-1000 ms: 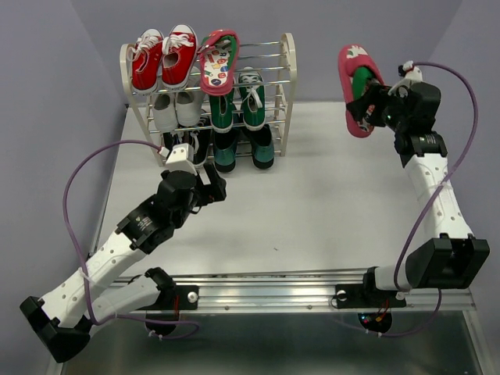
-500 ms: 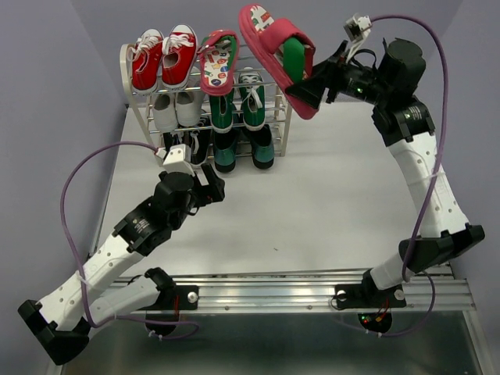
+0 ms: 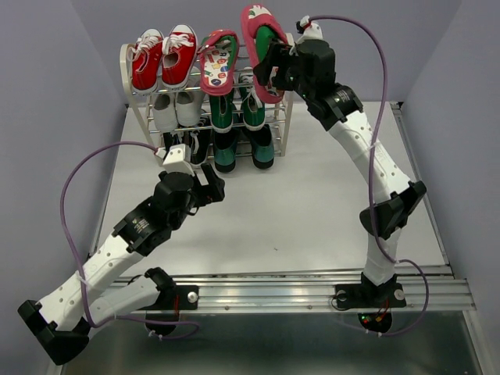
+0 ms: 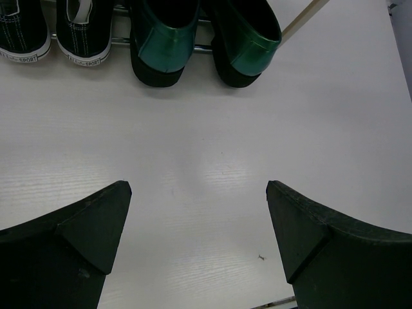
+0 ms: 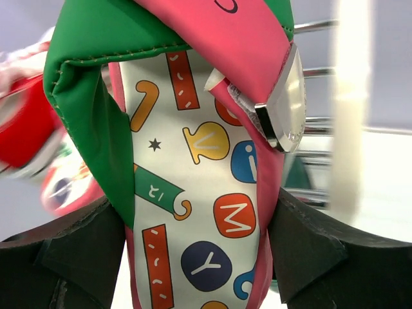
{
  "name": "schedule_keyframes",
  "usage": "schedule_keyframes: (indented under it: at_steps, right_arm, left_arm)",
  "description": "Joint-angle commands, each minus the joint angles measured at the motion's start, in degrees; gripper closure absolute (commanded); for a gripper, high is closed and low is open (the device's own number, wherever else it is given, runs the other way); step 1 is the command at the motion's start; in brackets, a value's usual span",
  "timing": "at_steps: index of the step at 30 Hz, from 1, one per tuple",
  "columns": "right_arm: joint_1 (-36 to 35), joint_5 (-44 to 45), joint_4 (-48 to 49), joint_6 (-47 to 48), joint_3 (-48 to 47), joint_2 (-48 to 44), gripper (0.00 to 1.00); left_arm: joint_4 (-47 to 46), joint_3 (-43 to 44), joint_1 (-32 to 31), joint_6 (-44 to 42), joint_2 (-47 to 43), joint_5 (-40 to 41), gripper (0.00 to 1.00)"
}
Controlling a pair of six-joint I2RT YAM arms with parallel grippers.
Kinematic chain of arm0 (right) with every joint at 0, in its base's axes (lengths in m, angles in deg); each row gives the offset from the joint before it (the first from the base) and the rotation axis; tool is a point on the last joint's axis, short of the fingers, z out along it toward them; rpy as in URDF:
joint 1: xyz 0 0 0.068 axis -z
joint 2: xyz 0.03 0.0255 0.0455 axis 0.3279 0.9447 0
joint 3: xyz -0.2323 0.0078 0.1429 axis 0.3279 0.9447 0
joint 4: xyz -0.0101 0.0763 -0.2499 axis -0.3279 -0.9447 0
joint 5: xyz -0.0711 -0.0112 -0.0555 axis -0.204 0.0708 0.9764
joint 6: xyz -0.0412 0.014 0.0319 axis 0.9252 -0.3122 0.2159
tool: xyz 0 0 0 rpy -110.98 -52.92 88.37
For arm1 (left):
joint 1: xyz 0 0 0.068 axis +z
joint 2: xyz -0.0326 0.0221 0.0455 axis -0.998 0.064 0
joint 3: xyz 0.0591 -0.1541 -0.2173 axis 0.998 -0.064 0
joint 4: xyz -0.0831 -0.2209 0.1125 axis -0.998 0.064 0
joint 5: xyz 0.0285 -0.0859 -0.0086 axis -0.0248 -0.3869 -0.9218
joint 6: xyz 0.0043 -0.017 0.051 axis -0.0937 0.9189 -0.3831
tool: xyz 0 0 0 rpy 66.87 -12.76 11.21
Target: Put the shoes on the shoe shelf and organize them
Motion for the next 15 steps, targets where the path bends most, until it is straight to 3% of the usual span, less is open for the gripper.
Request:
schedule_keyframes:
  at_steps: [1,5,15]
  right_arm:
    - [-3.25,19.94,7.13,-1.45,-6.26,-0.91,0.93]
    - [-6.06,30.12,7.84,0.57,-9.25,3.12,0.93]
    - [-9.14,39.46,8.71,3.47,-14.17,9.38,0.90]
  left_arm:
    - [-1.60,-0.53,-0.21,0.09,-1.17,1.22,0.01]
    - [-1.60,-0.62,-0.21,0.18,-1.61,0.70,0.01]
    - [-1.77,-1.15,-0.21,0.44,-3.02,0.44,0.01]
